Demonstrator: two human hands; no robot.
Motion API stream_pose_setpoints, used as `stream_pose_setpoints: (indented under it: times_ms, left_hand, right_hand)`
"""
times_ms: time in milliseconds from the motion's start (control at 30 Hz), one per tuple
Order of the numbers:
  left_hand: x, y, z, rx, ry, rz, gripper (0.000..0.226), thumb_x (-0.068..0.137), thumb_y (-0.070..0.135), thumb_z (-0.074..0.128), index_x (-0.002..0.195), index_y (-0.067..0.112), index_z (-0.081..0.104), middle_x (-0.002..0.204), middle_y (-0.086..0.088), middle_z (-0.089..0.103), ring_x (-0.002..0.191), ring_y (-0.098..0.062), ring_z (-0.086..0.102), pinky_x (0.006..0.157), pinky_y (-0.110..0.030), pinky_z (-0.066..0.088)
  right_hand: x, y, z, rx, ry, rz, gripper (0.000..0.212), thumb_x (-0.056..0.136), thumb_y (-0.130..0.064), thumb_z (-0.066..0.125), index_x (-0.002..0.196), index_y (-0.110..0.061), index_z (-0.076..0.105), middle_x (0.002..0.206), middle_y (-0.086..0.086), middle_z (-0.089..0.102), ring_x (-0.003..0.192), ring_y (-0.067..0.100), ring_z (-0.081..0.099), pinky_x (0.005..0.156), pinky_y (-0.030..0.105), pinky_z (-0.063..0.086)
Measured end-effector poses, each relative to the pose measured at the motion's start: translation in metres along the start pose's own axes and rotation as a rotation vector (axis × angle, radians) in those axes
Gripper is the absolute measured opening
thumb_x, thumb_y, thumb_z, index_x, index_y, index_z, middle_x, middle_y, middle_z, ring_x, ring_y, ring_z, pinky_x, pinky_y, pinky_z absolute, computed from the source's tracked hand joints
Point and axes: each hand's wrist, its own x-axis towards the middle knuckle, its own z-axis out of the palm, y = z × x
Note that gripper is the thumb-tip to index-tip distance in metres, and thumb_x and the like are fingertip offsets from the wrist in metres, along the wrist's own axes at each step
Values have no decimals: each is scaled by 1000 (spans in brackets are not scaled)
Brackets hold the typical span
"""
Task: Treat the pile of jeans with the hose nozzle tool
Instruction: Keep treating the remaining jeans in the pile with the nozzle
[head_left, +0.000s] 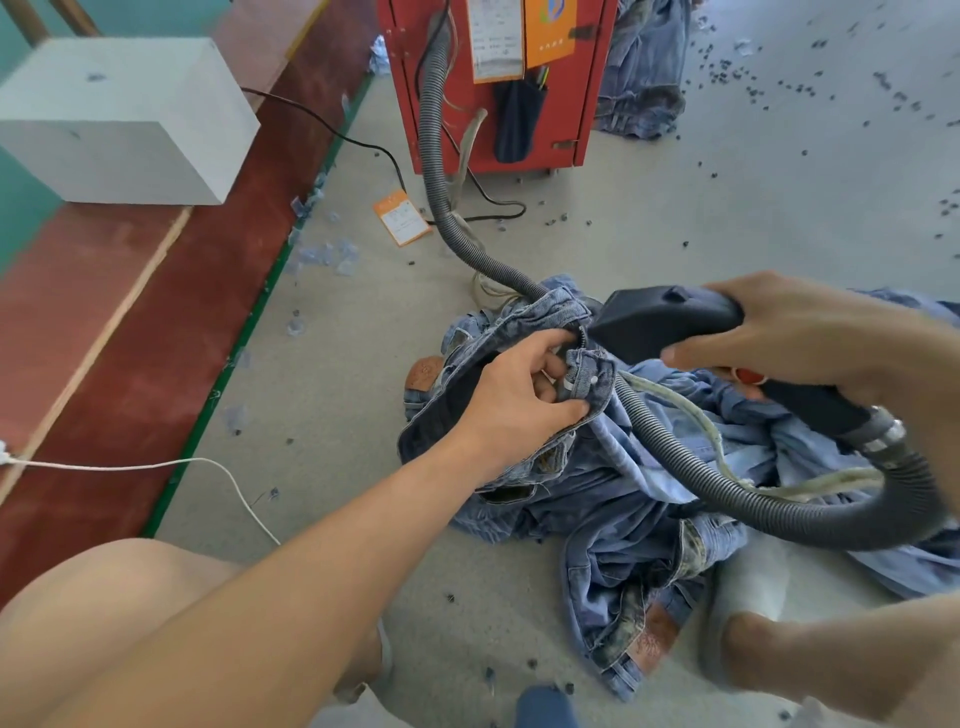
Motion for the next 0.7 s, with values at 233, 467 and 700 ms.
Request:
stream_pose_setpoints:
  times_ms: [233,467,700]
  left_hand:
    - [-2,1,2,-32,-22,-4,63,80,5,84,121,44,57,94,-4,63,74,-8,53,74,-26,52]
    - [3,-1,-7,-160,-5,-86,66,82,0,81,138,24,57,106,-9,72,93,-13,69,90,-34,59]
    - [3,-2,-3,-158,-58,-76,67,83,1,81,135,34,55,98,4,73,88,-9,71,82,-24,56]
  right_hand:
    - [14,-2,16,185,221,-22,16,90,-30,78,90,-20,66,54,-2,61,44,13,56,45,25,49]
    - [-6,10,-6,23,8,-55,13,86,-41,79,91,-38,67,61,2,67,49,14,61,52,25,50]
    - [-3,-2,31,-144,11,-132,12,87,-36,76,86,-35,64,59,-11,68,45,5,60,45,14,44]
